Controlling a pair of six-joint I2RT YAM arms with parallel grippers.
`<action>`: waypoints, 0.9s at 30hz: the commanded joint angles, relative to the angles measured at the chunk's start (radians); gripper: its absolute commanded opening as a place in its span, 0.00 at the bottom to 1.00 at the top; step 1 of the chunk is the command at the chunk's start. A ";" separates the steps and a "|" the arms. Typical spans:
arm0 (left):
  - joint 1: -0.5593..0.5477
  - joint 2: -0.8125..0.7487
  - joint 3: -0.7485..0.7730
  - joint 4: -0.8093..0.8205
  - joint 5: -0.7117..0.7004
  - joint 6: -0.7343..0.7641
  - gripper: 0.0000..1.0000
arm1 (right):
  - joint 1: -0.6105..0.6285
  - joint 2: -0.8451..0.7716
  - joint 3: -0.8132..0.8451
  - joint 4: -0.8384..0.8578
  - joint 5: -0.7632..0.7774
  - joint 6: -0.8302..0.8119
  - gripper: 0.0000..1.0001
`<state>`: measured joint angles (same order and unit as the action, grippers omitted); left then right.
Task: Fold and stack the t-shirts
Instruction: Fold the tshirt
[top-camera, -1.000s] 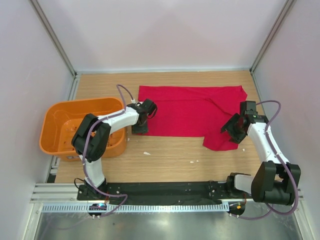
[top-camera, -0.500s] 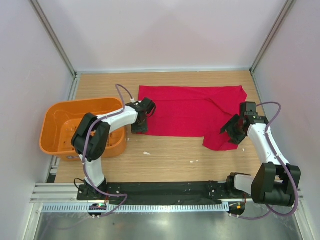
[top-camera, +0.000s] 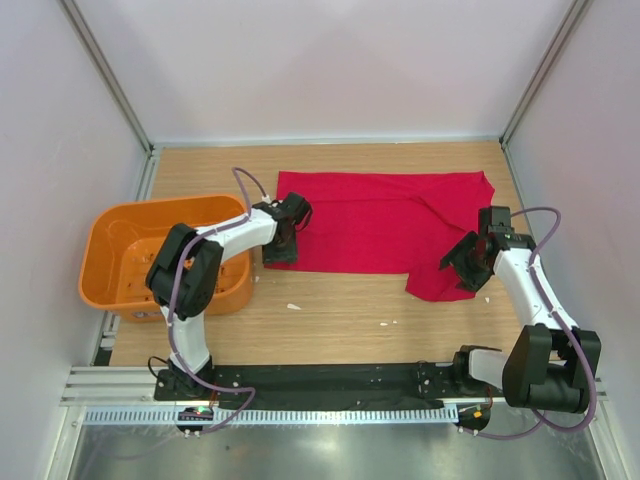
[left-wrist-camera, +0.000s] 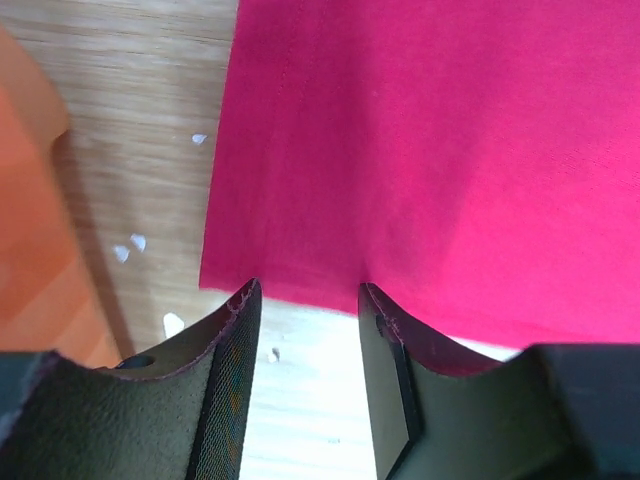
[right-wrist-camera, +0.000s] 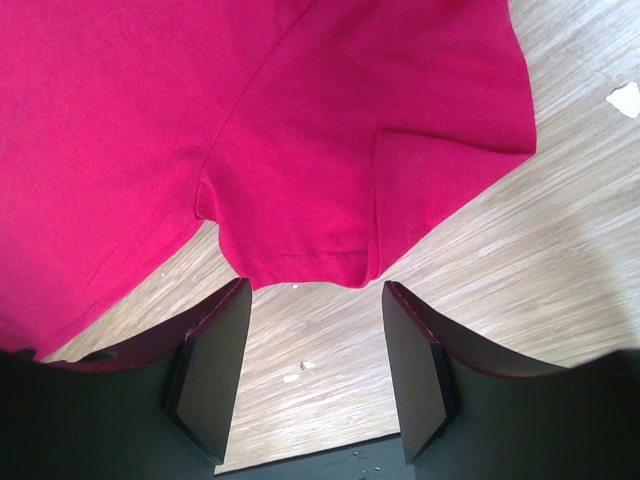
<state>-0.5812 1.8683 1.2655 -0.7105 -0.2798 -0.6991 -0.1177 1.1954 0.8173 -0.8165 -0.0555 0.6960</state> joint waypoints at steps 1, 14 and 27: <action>0.024 0.043 0.000 0.037 0.017 0.012 0.45 | 0.006 -0.008 -0.013 0.017 -0.003 0.026 0.62; 0.055 0.014 -0.083 0.108 0.102 0.013 0.00 | 0.004 0.044 -0.056 0.034 0.146 0.137 0.50; 0.035 -0.001 -0.060 0.106 0.122 0.026 0.00 | 0.035 0.196 -0.043 0.094 0.187 0.237 0.47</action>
<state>-0.5304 1.8572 1.2076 -0.6033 -0.2005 -0.6769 -0.0891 1.3689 0.7597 -0.7502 0.0742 0.8986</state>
